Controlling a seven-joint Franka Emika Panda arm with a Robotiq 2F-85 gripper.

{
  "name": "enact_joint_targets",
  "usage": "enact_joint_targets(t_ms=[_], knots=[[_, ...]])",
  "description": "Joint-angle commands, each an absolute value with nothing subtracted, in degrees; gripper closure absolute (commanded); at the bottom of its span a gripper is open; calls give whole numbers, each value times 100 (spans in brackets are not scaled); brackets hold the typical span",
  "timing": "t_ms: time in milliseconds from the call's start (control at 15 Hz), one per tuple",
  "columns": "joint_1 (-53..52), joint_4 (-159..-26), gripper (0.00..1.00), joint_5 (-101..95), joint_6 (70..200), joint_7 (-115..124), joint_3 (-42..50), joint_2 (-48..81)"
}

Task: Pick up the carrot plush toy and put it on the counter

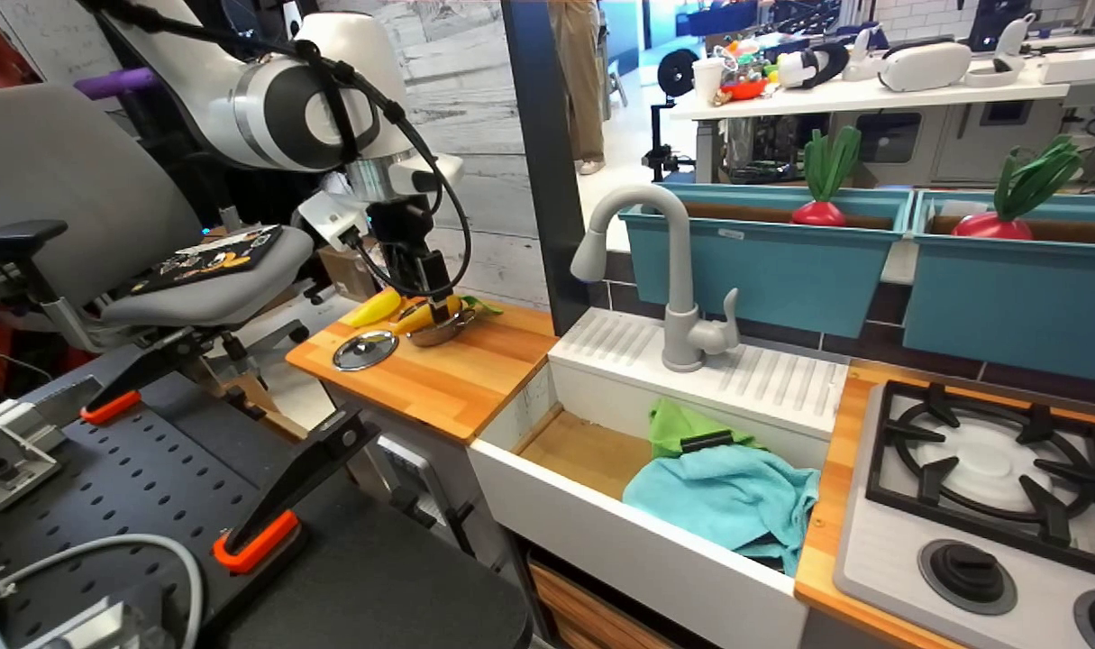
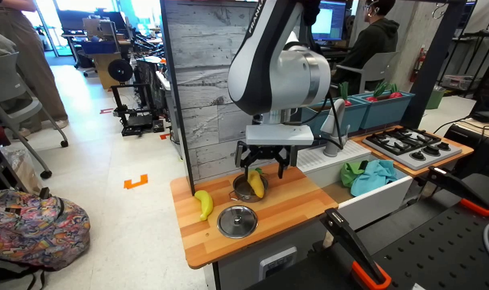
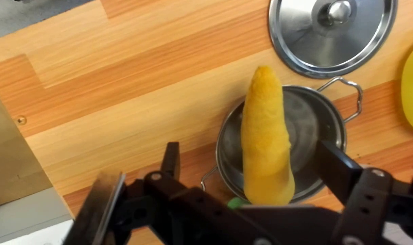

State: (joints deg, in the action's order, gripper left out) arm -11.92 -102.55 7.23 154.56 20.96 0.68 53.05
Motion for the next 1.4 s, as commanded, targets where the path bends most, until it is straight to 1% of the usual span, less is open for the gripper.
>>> enact_joint_targets(t_ms=[0,67,133,200,333,400,467,600,933,1333], knots=[[-1400,-9780,25,683,15407,2311,253,5660],[-1432,-9710,27,668,15401,2316,275,5716],[-1459,-9662,35,664,15406,2328,287,5759],[-1475,-9603,46,662,15406,2329,292,5801],[-1506,-9524,66,665,15397,2334,304,5862],[-1522,-9489,74,664,15393,2337,313,5885],[-1537,-9469,84,661,15395,2338,325,5893],[-1539,-9467,100,665,15405,2323,317,5889],[-1541,-9601,100,670,15480,2286,291,5797],[-1575,-10345,100,708,15818,2264,274,5264]])
